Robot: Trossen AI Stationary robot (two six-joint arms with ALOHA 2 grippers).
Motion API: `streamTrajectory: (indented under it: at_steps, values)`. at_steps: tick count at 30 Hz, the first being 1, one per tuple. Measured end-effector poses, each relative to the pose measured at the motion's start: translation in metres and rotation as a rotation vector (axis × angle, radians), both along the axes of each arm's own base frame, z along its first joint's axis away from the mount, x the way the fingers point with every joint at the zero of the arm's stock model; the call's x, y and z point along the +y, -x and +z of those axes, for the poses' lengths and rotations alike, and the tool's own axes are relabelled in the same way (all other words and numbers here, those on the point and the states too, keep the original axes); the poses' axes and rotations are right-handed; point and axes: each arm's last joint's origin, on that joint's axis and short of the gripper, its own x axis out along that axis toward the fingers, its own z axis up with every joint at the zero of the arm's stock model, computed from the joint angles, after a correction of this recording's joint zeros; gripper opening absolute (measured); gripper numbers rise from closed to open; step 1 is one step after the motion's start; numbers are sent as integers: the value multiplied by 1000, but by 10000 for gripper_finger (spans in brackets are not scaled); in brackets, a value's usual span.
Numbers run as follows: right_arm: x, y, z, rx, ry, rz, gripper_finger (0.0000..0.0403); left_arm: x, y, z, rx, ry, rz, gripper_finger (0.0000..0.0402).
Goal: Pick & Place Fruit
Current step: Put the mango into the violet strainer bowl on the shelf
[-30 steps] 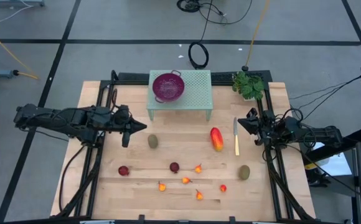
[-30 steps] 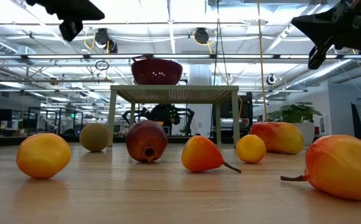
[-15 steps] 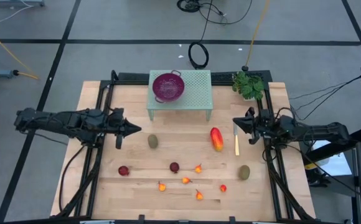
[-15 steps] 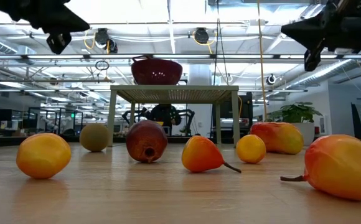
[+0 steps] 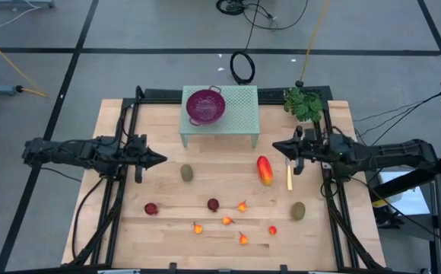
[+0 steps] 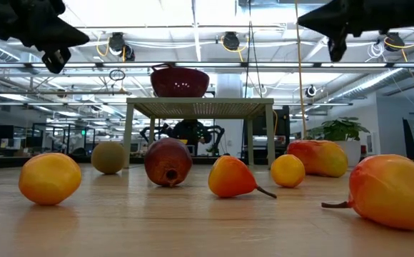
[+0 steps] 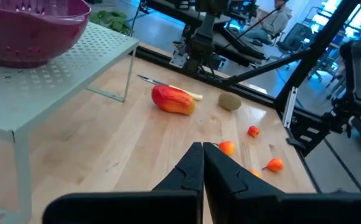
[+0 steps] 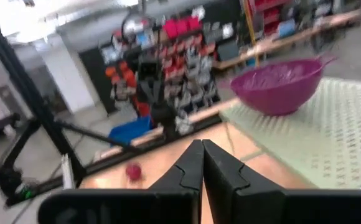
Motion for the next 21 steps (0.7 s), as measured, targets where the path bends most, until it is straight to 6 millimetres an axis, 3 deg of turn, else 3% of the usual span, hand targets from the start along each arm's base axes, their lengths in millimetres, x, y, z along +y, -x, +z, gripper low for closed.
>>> streamTrajectory:
  at_steps: [10, 21]
  values:
    - [17, -34, 37, 190, 12, 53, 1, 0, 8, -1, -33, -49, -37, 6]
    - [41, -63, 48, 482, -53, 11, 0, 0, 13, 0, -57, -85, -65, 7]
